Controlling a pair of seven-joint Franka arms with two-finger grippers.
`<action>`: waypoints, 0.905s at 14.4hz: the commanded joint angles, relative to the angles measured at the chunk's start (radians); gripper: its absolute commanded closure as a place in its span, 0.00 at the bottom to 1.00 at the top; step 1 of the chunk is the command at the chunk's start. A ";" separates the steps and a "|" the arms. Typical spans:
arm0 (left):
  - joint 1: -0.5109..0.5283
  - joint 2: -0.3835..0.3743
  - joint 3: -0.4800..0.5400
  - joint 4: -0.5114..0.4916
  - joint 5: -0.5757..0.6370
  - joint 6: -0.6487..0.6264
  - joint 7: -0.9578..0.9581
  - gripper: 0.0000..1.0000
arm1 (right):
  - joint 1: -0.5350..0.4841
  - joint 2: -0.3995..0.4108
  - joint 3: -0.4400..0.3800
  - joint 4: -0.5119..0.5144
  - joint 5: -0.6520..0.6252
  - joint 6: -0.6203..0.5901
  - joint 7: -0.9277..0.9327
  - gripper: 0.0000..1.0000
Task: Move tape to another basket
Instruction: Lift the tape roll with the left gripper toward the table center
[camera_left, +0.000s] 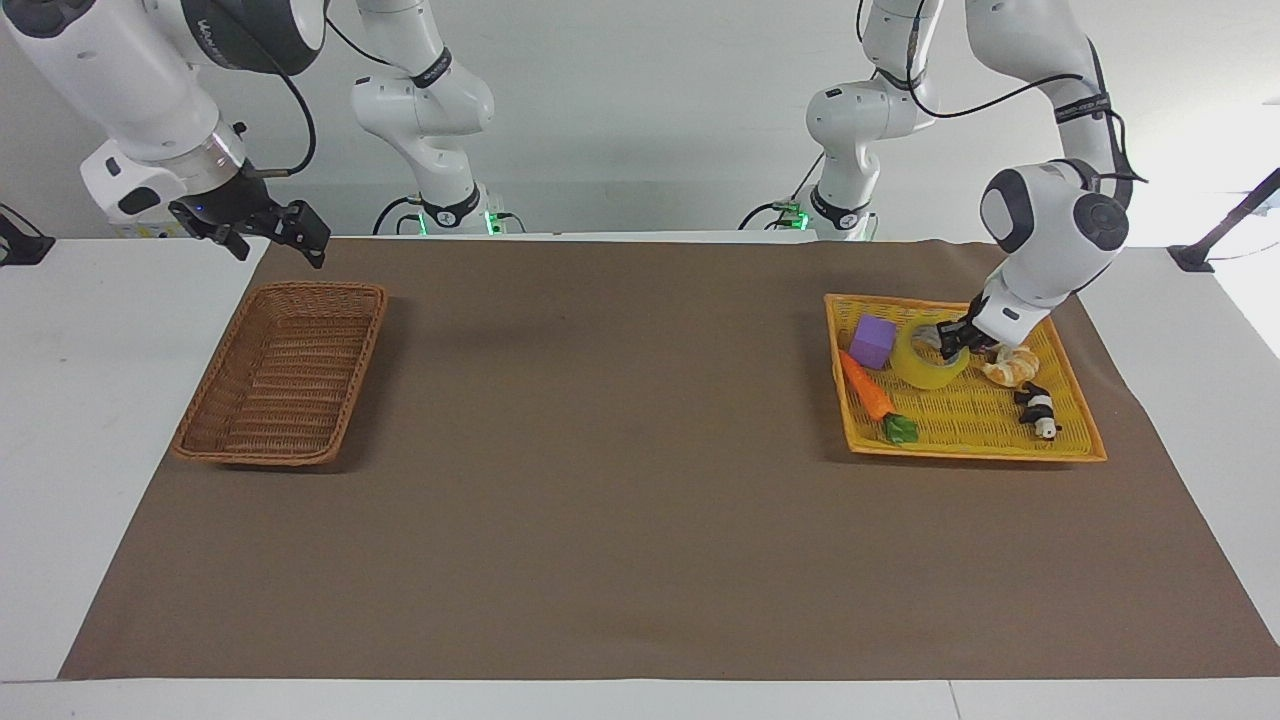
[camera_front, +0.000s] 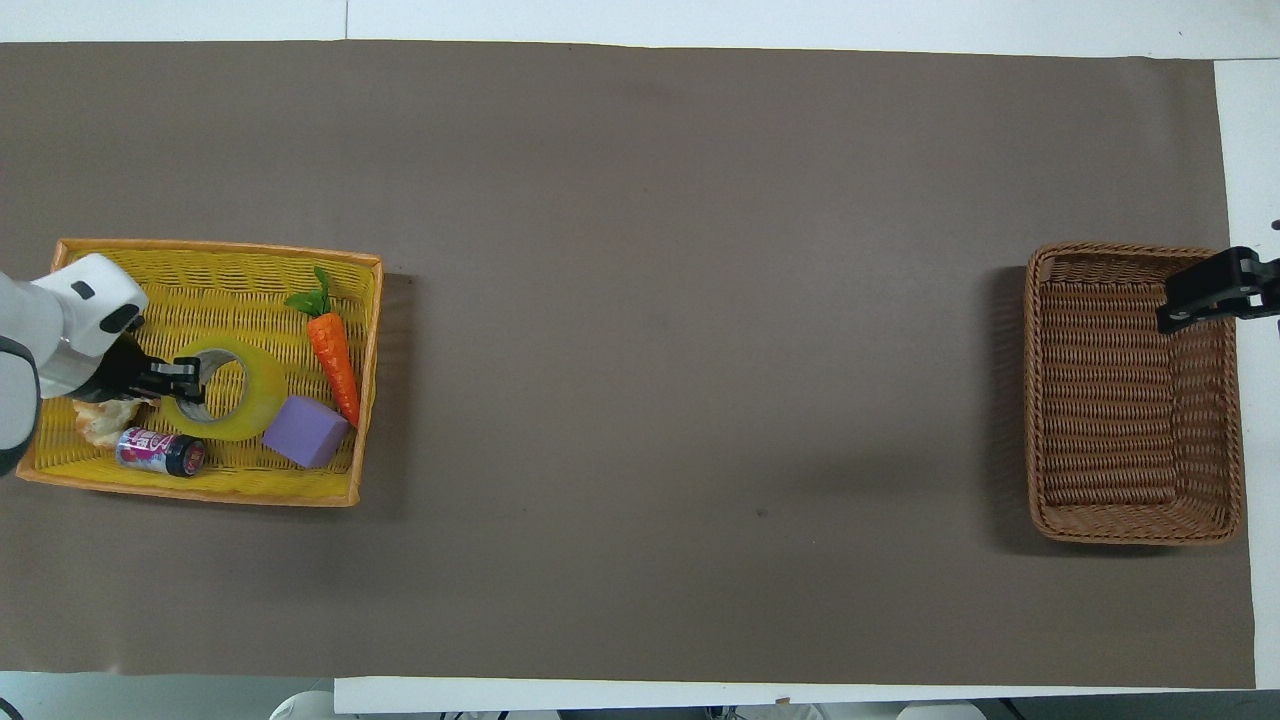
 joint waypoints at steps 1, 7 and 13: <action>-0.127 0.029 0.005 0.227 -0.051 -0.183 -0.032 1.00 | -0.005 -0.020 0.004 -0.021 -0.003 -0.002 -0.021 0.01; -0.502 0.001 -0.001 0.208 -0.154 -0.032 -0.448 1.00 | -0.005 -0.020 0.004 -0.021 -0.003 -0.002 -0.021 0.01; -0.535 0.000 -0.001 0.208 -0.241 -0.021 -0.510 0.99 | -0.014 -0.020 0.003 -0.021 -0.003 0.007 -0.016 0.01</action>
